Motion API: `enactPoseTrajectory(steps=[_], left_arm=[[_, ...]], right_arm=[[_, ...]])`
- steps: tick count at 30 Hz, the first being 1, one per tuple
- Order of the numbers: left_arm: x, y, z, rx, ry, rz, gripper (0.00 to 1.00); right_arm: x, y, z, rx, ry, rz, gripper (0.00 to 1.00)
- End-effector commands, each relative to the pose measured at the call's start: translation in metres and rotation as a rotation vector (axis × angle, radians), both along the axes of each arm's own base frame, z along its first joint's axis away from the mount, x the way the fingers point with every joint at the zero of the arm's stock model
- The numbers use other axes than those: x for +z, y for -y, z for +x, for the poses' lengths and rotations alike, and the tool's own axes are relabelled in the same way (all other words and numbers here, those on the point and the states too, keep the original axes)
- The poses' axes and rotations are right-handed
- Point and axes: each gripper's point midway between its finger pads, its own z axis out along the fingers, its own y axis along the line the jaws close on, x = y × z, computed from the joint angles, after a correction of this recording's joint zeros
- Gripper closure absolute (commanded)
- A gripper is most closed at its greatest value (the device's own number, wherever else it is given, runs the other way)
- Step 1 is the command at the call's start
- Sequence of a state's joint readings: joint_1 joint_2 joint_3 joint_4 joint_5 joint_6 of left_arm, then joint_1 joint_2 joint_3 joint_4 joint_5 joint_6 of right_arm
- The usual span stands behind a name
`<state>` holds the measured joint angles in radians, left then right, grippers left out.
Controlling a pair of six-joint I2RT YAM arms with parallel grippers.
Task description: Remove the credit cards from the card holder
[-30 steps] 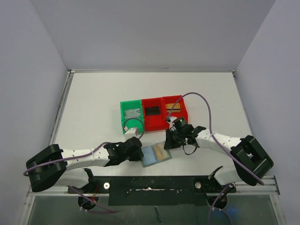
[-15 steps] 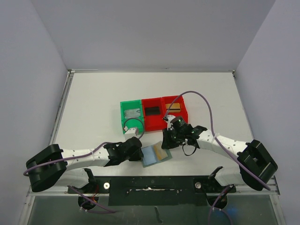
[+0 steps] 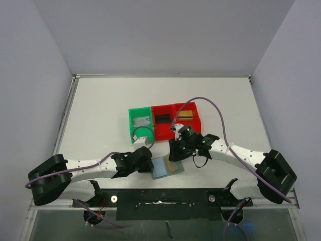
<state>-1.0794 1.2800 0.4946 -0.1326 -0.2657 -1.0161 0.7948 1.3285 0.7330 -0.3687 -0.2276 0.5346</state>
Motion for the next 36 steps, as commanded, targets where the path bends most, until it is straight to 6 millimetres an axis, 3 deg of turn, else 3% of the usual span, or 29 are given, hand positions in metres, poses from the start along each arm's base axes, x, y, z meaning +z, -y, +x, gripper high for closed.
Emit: enactPoseTrajectory(steps=[1, 6, 15, 18, 22, 27, 36], left_arm=[[0.014, 0.011, 0.006, -0.004, 0.029, -0.027, 0.83], [0.014, 0.012, 0.006, -0.005, 0.028, -0.027, 0.83], [0.014, 0.015, 0.006, -0.012, 0.025, -0.029, 0.83], [0.014, 0.014, 0.006, -0.010, 0.025, -0.029, 0.83], [0.014, 0.013, 0.006, -0.009, 0.026, -0.027, 0.83], [0.015, 0.011, 0.006, -0.006, 0.030, -0.028, 0.83], [0.015, 0.015, 0.006, -0.019, 0.027, -0.035, 0.83]], right_arm=[[0.022, -0.009, 0.010, -0.011, 0.057, 0.020, 0.64], [0.026, -0.008, 0.006, -0.006, 0.069, 0.027, 0.61], [0.028, -0.024, -0.003, 0.073, 0.052, 0.090, 0.68], [0.020, -0.023, -0.002, 0.069, 0.042, 0.061, 0.68], [0.003, -0.001, 0.011, -0.038, 0.027, -0.053, 0.55], [-0.013, 0.017, 0.015, -0.099, -0.011, -0.113, 0.51], [-0.023, -0.003, 0.007, -0.016, -0.057, -0.077, 0.54]])
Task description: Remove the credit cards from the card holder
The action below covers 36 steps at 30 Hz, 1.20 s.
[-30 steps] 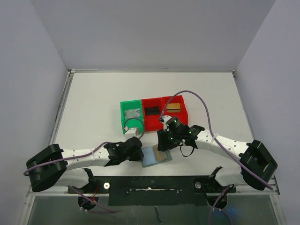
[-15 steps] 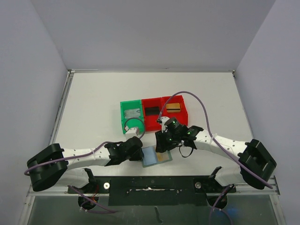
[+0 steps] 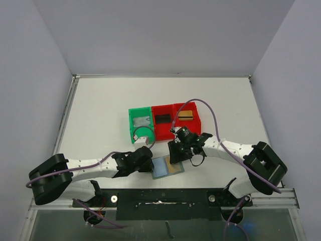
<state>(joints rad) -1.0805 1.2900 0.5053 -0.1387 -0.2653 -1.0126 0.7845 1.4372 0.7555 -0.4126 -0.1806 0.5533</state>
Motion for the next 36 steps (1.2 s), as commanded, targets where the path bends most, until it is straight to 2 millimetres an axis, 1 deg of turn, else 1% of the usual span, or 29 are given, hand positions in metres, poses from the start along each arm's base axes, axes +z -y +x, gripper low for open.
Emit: enactPoseTrajectory(steps=[1, 4, 6, 13, 16, 18, 21, 23, 25, 29, 31, 36], left_arm=[[0.014, 0.013, 0.005, -0.015, 0.028, -0.040, 0.83], [0.014, 0.013, 0.005, -0.015, 0.028, -0.041, 0.83], [0.014, 0.013, 0.005, -0.015, 0.028, -0.041, 0.83], [0.015, 0.013, 0.005, -0.013, 0.030, -0.042, 0.83], [0.015, 0.014, 0.006, -0.015, 0.030, -0.042, 0.83], [0.015, 0.015, 0.006, -0.017, 0.029, -0.041, 0.83], [0.013, 0.016, 0.005, -0.022, 0.025, -0.039, 0.84], [0.013, 0.015, 0.005, -0.022, 0.023, -0.037, 0.84], [0.013, 0.015, 0.005, -0.022, 0.024, -0.038, 0.84], [0.013, 0.012, 0.004, -0.018, 0.023, -0.029, 0.84], [0.012, 0.011, 0.004, -0.017, 0.021, -0.025, 0.84], [0.014, 0.012, 0.005, -0.016, 0.024, -0.023, 0.84]], right_arm=[[0.003, -0.015, 0.004, 0.032, 0.007, 0.029, 0.55], [-0.003, -0.013, 0.003, 0.036, -0.009, 0.004, 0.57], [-0.003, -0.012, 0.004, 0.033, -0.009, -0.006, 0.57], [0.008, -0.002, 0.011, -0.019, 0.037, -0.047, 0.49], [0.001, -0.001, 0.008, -0.008, 0.020, -0.060, 0.49], [-0.007, -0.005, 0.004, 0.018, -0.003, -0.065, 0.50], [-0.011, -0.009, 0.003, 0.040, -0.014, -0.075, 0.55], [-0.008, -0.012, 0.004, 0.044, -0.004, -0.077, 0.62], [-0.002, -0.013, 0.007, 0.038, 0.017, -0.077, 0.67], [0.009, -0.008, 0.011, 0.006, 0.050, -0.107, 0.70], [0.012, -0.006, 0.011, 0.003, 0.057, -0.119, 0.75], [0.019, -0.010, 0.008, 0.020, 0.069, -0.106, 0.80]])
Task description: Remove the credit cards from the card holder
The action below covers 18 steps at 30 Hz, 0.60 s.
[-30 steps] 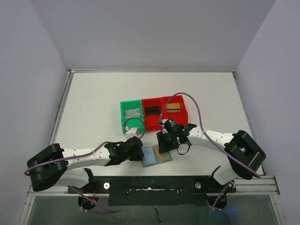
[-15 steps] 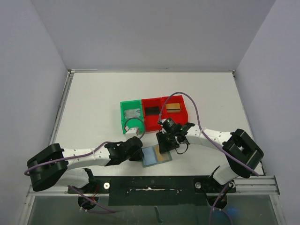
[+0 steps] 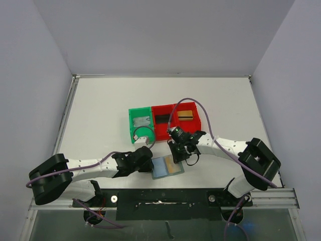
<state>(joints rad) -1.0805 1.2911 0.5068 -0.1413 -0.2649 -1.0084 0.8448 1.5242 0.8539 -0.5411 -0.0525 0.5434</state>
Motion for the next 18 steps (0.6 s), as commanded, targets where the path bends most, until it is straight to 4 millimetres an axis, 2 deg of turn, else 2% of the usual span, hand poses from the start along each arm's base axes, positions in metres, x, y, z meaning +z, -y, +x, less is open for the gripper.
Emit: enactPoseTrajectory(steps=[1, 4, 7, 14, 18], left_arm=[[0.014, 0.012, 0.005, -0.013, 0.024, -0.028, 0.84], [0.014, 0.013, 0.006, -0.012, 0.025, -0.029, 0.84], [0.014, 0.014, 0.006, -0.013, 0.024, -0.029, 0.84], [0.014, 0.016, 0.007, -0.018, 0.026, -0.026, 0.84], [0.015, 0.018, 0.008, -0.022, 0.026, -0.024, 0.84]], right_arm=[[0.028, -0.019, 0.006, 0.017, 0.063, 0.071, 0.80], [0.034, -0.024, 0.005, 0.033, 0.070, 0.097, 0.79], [0.039, -0.026, 0.005, 0.035, 0.081, 0.108, 0.66], [0.048, -0.035, 0.002, 0.070, 0.095, 0.165, 0.65], [0.046, -0.033, 0.000, 0.071, 0.083, 0.148, 0.67]])
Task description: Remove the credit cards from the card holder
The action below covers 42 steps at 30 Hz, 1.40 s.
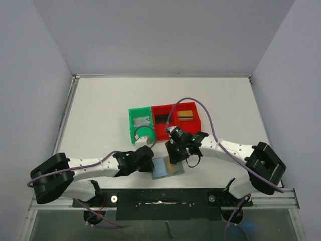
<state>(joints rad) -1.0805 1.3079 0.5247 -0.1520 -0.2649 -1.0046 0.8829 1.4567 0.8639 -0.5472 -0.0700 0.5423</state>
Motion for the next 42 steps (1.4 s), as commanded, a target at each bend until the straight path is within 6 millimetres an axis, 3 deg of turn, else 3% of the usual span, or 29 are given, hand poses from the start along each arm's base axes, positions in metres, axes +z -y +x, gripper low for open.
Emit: enactPoseTrajectory(steps=[1, 3, 8, 18, 22, 29, 35, 42], left_arm=[[0.015, 0.016, 0.007, -0.020, 0.030, -0.035, 0.84], [0.016, 0.017, 0.007, -0.020, 0.030, -0.035, 0.84], [0.015, 0.016, 0.007, -0.019, 0.030, -0.033, 0.84], [0.014, 0.016, 0.007, -0.020, 0.030, -0.035, 0.84], [0.014, 0.016, 0.007, -0.020, 0.029, -0.034, 0.84], [0.016, 0.016, 0.007, -0.020, 0.032, -0.038, 0.84], [0.017, 0.016, 0.006, -0.021, 0.033, -0.043, 0.84], [0.018, 0.016, 0.006, -0.020, 0.034, -0.048, 0.84]], right_arm=[[0.023, -0.018, 0.005, 0.026, 0.041, 0.074, 0.69], [0.017, -0.016, 0.003, 0.028, 0.023, 0.050, 0.74], [0.014, -0.021, -0.003, 0.062, 0.008, 0.063, 0.76], [0.027, -0.024, 0.002, 0.053, 0.048, 0.097, 0.58], [0.029, -0.019, 0.006, 0.019, 0.059, 0.065, 0.55], [0.017, 0.011, 0.022, -0.107, 0.091, -0.095, 0.44], [0.010, 0.000, 0.021, -0.077, 0.064, -0.046, 0.44], [-0.015, -0.010, 0.017, -0.043, 0.000, -0.057, 0.47]])
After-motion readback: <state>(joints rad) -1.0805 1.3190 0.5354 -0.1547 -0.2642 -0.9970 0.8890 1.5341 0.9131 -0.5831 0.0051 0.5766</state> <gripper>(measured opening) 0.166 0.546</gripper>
